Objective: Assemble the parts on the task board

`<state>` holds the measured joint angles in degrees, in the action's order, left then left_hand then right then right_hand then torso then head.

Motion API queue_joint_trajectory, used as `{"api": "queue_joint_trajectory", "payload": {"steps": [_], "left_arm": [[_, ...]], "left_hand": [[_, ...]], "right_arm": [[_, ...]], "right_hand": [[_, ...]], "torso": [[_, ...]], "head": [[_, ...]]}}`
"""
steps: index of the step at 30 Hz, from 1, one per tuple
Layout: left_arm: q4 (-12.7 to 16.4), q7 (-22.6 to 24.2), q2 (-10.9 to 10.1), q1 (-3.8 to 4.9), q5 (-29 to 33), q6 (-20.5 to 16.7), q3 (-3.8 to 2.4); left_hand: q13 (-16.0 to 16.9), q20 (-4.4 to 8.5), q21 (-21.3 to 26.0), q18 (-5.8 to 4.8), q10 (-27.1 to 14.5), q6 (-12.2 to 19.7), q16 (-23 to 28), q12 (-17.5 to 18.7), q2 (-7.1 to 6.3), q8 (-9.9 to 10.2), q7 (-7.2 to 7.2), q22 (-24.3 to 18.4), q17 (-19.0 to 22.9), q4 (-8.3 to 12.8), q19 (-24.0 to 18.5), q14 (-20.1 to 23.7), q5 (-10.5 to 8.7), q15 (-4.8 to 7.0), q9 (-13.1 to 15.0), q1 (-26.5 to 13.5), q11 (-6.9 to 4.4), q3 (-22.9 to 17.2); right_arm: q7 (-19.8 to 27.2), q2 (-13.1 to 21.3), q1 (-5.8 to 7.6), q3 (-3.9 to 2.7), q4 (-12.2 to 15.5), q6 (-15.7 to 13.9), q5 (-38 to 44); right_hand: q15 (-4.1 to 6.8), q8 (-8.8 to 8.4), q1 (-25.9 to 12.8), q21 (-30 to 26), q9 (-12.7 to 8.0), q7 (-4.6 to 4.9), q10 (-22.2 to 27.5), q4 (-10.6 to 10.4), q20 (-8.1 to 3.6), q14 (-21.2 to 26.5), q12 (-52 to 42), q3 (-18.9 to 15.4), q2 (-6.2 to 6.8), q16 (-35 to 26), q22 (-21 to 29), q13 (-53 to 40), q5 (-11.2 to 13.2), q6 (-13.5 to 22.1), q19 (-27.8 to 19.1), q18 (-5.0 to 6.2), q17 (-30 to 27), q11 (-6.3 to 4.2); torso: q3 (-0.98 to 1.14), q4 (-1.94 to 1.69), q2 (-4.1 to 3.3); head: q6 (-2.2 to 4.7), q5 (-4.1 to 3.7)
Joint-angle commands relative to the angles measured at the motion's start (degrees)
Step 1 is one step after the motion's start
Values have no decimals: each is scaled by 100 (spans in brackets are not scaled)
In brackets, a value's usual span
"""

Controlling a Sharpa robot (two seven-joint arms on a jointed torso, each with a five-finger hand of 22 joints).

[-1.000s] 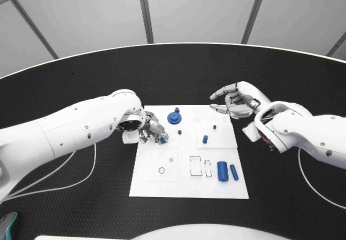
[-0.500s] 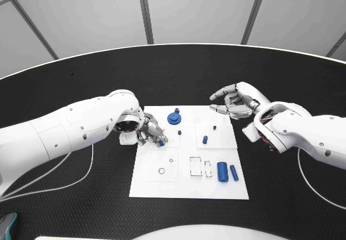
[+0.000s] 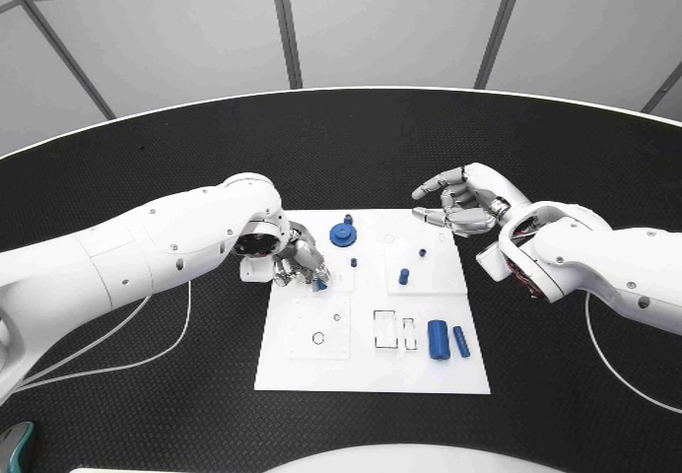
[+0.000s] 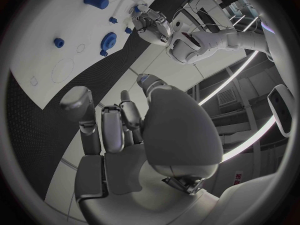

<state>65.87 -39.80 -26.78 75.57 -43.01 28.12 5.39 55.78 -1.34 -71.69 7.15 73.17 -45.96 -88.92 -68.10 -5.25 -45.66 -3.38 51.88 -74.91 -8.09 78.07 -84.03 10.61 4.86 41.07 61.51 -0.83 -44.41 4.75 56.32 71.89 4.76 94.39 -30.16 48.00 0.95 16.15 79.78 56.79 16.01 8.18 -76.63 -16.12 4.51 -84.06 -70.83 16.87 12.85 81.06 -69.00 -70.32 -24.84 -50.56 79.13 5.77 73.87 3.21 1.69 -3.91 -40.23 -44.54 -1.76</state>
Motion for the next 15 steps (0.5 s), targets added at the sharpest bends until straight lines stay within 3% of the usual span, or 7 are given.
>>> {"api": "queue_joint_trajectory", "payload": {"steps": [1, 3, 4, 15], "left_arm": [[-35, -2, 29, 0, -5, -17, 0], [-55, -3, 48, 1, -7, -26, 0], [-63, -4, 57, 1, -8, -29, 0], [-120, -13, 100, 1, -15, 42, 1]], "left_hand": [[-28, -32, 40, -21, -46, 39, 11, 25, 61, 42, -16, -11, -1145, 268, -37, -504, -535, -52, 6, 137, 5, -451], [-33, -36, 41, -20, -50, 40, 11, 21, 58, 47, -21, -12, -1147, 257, -39, -504, -610, -56, 5, 144, 8, -479], [-47, -41, 44, -19, -60, 47, 8, 22, 61, 55, -27, -17, -1155, 240, -42, -506, -747, -60, 4, 156, 14, -518], [-50, -44, 47, -19, -61, 46, 7, 19, 58, 54, -32, -22, -1157, 217, -44, -507, -780, -62, 6, 147, 18, -516]], "right_arm": [[0, -1, 0, 0, 0, 0, 0], [0, -2, 0, 0, 0, 0, 0], [0, -3, 0, 0, -1, 0, 0], [2, -11, 0, 0, -6, 1, 0]], "right_hand": [[33, 38, 8, -12, -7, 10, -19, -2, -1, -226, -10, 39, 63, -39, 5, 7, -26, -21, 27, 75, 0, -7], [33, 38, 8, -12, -7, 10, -19, -2, -1, -226, -10, 39, 63, -39, 5, 7, -26, -21, 27, 75, 0, -7], [33, 38, 8, -12, -7, 10, -19, -2, -1, -226, -10, 39, 63, -39, 5, 7, -26, -21, 27, 75, 0, -7], [33, 38, 8, -12, -7, 10, -19, -2, -1, -226, -10, 39, 63, -39, 5, 7, -26, -21, 27, 75, 0, -7]], "torso": [[-3, -1, -2], [-4, -4, -1], [-4, -4, -4], [-7, -2, -5]], "head": [[7, -9], [8, -15], [9, -18], [3, -17]]}}
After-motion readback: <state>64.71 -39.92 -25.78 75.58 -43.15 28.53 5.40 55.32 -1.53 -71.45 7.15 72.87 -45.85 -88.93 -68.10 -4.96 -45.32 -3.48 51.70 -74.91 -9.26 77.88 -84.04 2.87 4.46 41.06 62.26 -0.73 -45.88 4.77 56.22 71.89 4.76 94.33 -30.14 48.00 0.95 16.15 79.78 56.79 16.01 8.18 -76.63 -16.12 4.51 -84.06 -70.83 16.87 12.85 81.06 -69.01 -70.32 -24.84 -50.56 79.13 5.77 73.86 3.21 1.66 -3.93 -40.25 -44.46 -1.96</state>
